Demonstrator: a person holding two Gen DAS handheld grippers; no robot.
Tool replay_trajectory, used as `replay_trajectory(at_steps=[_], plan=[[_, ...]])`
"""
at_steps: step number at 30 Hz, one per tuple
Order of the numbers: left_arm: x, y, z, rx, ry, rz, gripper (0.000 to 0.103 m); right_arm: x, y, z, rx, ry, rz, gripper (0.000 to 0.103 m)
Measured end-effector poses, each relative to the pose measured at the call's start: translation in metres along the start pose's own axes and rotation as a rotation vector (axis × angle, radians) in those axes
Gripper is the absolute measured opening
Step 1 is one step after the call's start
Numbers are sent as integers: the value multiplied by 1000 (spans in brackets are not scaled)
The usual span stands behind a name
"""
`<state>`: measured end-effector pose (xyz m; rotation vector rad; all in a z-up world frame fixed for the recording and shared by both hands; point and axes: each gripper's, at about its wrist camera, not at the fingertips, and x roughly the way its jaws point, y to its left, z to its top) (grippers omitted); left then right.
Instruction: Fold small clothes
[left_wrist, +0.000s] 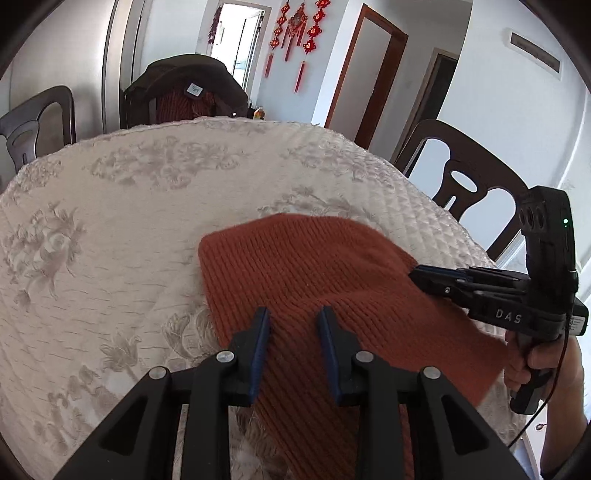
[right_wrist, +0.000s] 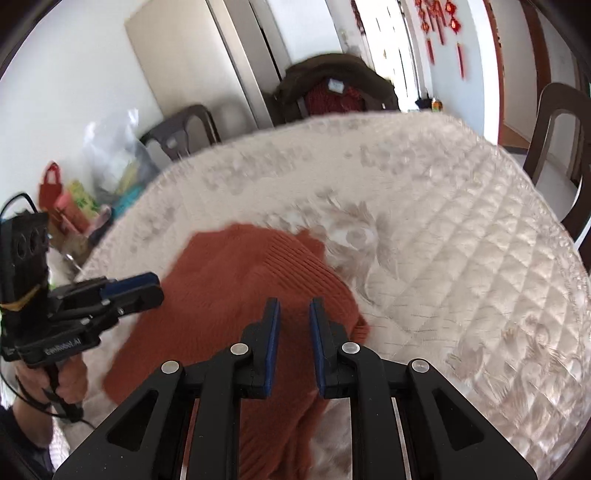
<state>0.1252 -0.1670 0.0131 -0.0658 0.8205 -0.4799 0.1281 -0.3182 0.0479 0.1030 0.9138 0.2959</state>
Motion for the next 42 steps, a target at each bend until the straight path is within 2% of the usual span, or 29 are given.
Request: replay_trajectory(at_steps=[2, 8, 13, 16, 18, 20, 23, 27, 36, 42], plan=[[-1, 1, -1, -8, -7, -3, 33, -1, -2, -2, -2, -26, 18, 17], [-30, 1, -5, -3, -25, -7, 32, -24, 13, -3, -66, -36, -26, 17], [-65, -6, -25, 35, -29, -64, 32, -65, 41, -25, -164, -69, 72, 17], [-69, -14, -41, 58, 4, -84, 32, -69, 51, -43, -207, -44, 67, 17], [-63, -18, -51, 78, 31, -61, 32, -62, 49, -53, -210, -11, 48, 17], [-57, -18, -56, 77, 39, -41, 33, -50, 42, -62, -195, 19, 1, 12], [-55, -16, -54, 57, 41, -39, 35, -49, 36, -62, -169, -3, 16, 11], [-55, -15, -54, 30, 45, -27, 37, -47, 42, -62, -193, -2, -17, 11], [-71, -21, -43, 45, -9, 45, 37, -65, 40, -54, -120, -55, 34, 14], [-64, -17, -29, 28, -30, 64, 37, -62, 40, -44, -86, -84, 48, 14]])
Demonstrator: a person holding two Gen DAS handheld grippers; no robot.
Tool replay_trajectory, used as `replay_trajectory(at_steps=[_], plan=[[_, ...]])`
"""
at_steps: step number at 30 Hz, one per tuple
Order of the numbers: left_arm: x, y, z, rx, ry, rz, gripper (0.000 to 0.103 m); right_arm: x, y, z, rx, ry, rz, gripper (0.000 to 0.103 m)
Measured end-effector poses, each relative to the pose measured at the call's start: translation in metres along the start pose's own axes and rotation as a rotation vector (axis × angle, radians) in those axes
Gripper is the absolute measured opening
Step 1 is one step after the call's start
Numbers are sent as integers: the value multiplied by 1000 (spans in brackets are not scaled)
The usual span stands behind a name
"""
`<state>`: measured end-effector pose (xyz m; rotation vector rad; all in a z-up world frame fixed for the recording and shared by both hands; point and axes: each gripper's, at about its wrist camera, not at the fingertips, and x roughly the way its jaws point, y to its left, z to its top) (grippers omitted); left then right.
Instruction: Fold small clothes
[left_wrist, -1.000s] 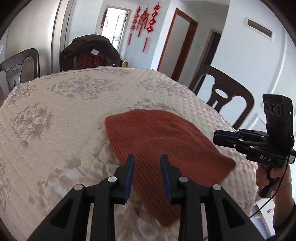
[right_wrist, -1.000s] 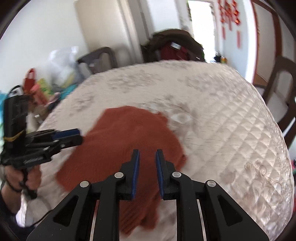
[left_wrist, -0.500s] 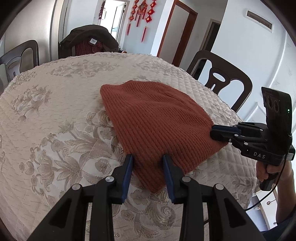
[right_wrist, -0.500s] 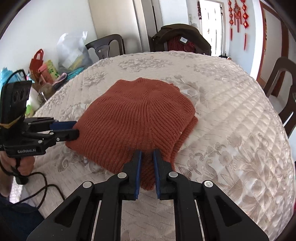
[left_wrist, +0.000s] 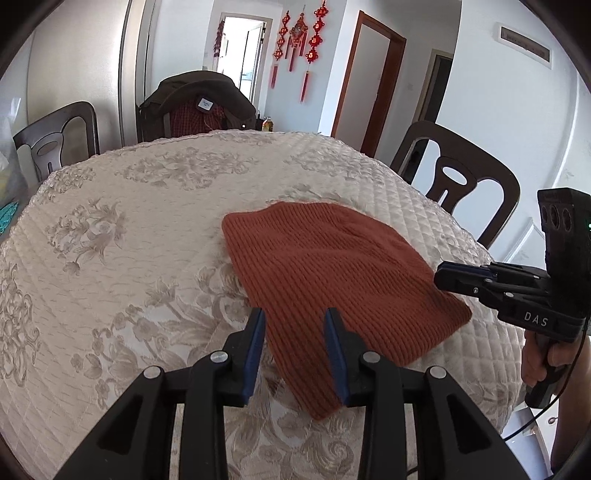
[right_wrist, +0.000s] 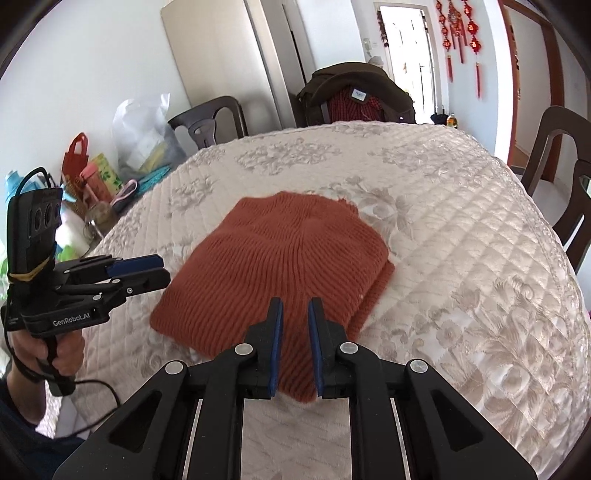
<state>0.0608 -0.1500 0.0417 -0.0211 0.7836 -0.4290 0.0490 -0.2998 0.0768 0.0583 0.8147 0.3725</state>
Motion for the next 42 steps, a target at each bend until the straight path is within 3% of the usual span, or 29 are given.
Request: replay_trajectory(at_steps=[6, 9, 21, 25, 31, 33, 38, 42], plan=[[17, -3, -1, 8, 31, 0, 37, 12, -6, 5, 32, 0, 9, 14], [22, -1, -2, 4, 29, -4, 37, 27, -12, 1, 42, 52, -23, 14], [21, 2, 4, -24, 28, -15, 37, 21, -19, 6, 84, 28, 17, 15], [19, 6, 8, -37, 17, -10, 37, 14, -24, 10, 100, 2, 14, 29], [20, 15, 10, -73, 10, -22, 37, 18, -28, 10, 116, 13, 0, 30], [23, 20, 8, -91, 18, -28, 38, 22, -30, 10, 123, 28, -4, 39], [31, 31, 2, -131, 30, -53, 51, 34, -45, 7, 167, 62, -16, 43], [33, 36, 1, -159, 30, -73, 53, 37, -56, 4, 218, 69, 28, 44]])
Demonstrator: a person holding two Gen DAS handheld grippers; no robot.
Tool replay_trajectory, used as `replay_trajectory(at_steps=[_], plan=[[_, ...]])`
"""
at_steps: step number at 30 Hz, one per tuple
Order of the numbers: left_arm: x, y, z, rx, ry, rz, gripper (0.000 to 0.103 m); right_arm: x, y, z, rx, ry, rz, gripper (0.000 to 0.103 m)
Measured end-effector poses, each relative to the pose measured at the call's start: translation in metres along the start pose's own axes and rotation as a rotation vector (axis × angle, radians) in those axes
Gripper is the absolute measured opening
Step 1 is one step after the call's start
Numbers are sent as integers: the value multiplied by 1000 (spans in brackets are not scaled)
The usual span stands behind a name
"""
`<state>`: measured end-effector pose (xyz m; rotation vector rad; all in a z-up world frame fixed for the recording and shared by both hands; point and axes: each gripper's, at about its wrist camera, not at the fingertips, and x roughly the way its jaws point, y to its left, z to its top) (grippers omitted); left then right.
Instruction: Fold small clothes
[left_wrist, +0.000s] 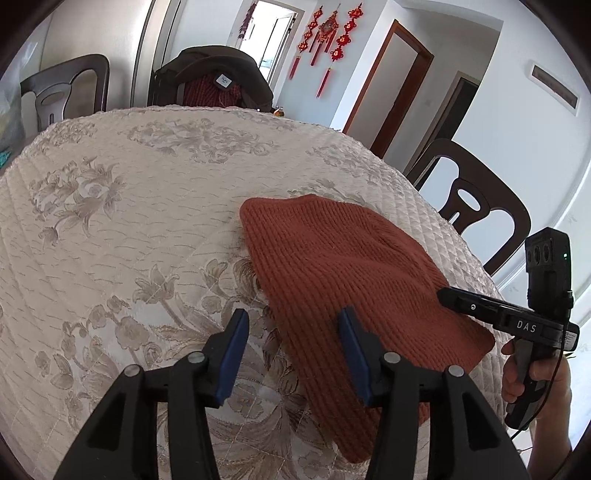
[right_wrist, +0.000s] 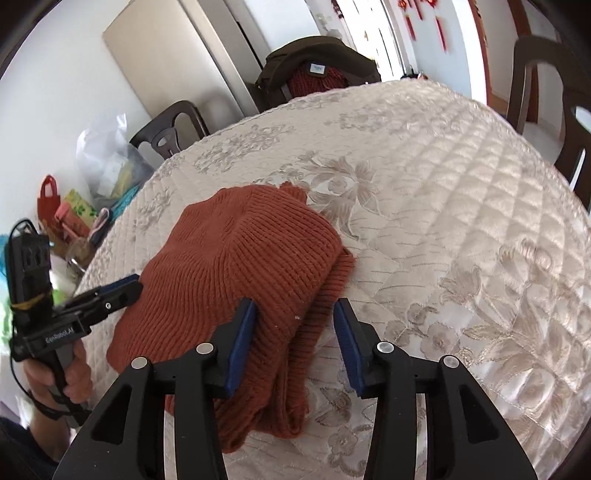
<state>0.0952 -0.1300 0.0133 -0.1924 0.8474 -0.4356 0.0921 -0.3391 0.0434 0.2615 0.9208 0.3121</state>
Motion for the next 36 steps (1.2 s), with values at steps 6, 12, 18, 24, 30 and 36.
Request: replay_trajectory(at_steps=[6, 12, 18, 24, 30, 36], plan=[[1, 9, 5, -70, 12, -66, 53, 2, -9, 4, 75, 2, 51, 45], [13, 7, 7, -82, 25, -91, 53, 8, -19, 11, 119, -2, 84, 52], [17, 6, 6, -93, 25, -96, 56, 14, -22, 17, 137, -1, 108, 52], [12, -1, -1, -77, 27, -79, 56, 10, -17, 9, 111, 18, 132, 50], [21, 0, 6, -72, 38, -108, 56, 13, -24, 11, 132, 19, 156, 45], [22, -6, 5, -56, 33, -96, 53, 17, -24, 13, 151, 20, 190, 35]])
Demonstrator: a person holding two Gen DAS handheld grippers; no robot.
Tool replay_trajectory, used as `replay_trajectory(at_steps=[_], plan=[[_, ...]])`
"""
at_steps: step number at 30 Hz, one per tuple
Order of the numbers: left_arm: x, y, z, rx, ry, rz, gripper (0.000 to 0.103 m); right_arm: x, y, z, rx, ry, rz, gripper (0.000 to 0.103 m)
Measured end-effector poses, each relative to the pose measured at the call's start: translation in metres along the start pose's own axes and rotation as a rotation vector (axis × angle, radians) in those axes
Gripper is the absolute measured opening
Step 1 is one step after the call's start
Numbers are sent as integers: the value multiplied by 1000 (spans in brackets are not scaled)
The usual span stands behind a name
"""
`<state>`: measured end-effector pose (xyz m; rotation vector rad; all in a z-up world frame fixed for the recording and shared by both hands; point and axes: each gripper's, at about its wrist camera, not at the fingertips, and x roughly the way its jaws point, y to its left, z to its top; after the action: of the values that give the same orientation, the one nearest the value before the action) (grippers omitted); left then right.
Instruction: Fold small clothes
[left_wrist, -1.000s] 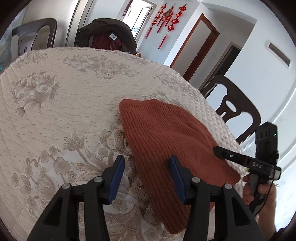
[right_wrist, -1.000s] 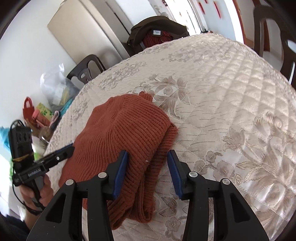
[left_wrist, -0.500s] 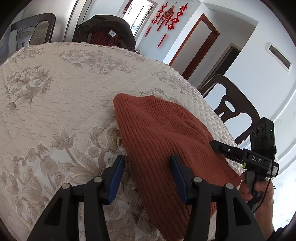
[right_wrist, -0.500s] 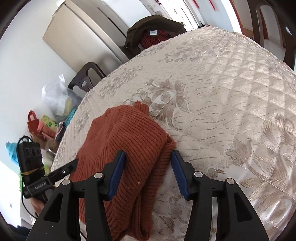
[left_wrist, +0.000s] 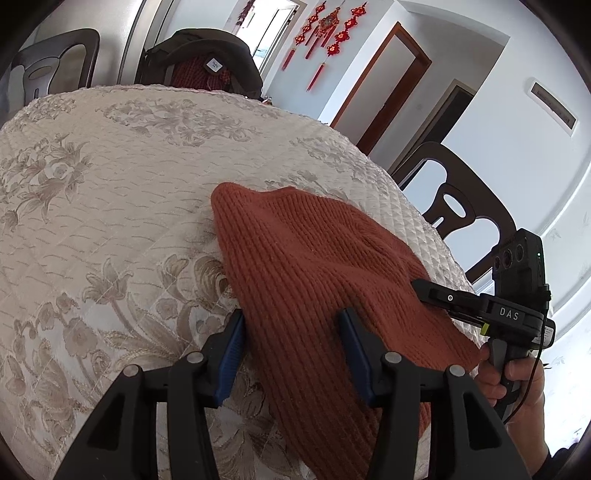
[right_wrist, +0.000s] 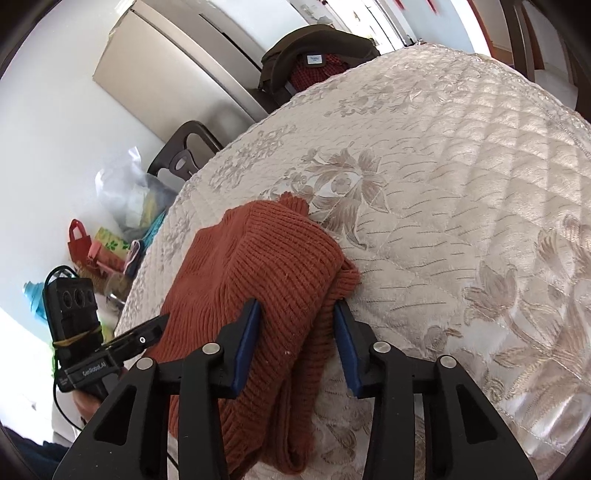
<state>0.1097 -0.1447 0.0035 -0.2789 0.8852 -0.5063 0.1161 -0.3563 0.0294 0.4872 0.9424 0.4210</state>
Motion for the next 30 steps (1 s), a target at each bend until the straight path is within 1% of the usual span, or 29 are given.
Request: replay_trajectory(at_steps=[1, 3, 5, 10, 12, 14, 16, 18, 21, 25, 30], plan=[[-1, -1, -1, 1, -2, 3, 52, -1, 1, -1, 2, 3, 9, 31], [-2, -2, -3, 7, -6, 10, 51, -3, 5, -3, -19, 3, 7, 28], [-1, -4, -2, 19, -9, 18, 50, -2, 7, -3, -37, 4, -1, 27], [0, -9, 1, 50, -15, 34, 46, 3, 7, 0, -32, 0, 6, 26], [0, -12, 2, 64, -20, 43, 43, 2, 8, -1, -37, -3, 2, 26], [-2, -14, 3, 73, -25, 49, 36, 1, 9, -1, -34, -4, 2, 24], [-6, -17, 5, 83, -31, 55, 33, -1, 13, -1, -46, -7, -10, 22], [-10, -20, 6, 99, -42, 57, 32, -5, 19, 0, -68, -19, -17, 21], [-17, -27, 8, 129, -60, 61, 31, -14, 28, 2, -76, -47, 7, 21], [-28, -35, 10, 160, -83, 52, 31, -20, 42, 3, -108, -60, 24, 20], [-40, -32, 14, 161, -105, 59, 31, -23, 57, 5, -126, -70, 54, 20]])
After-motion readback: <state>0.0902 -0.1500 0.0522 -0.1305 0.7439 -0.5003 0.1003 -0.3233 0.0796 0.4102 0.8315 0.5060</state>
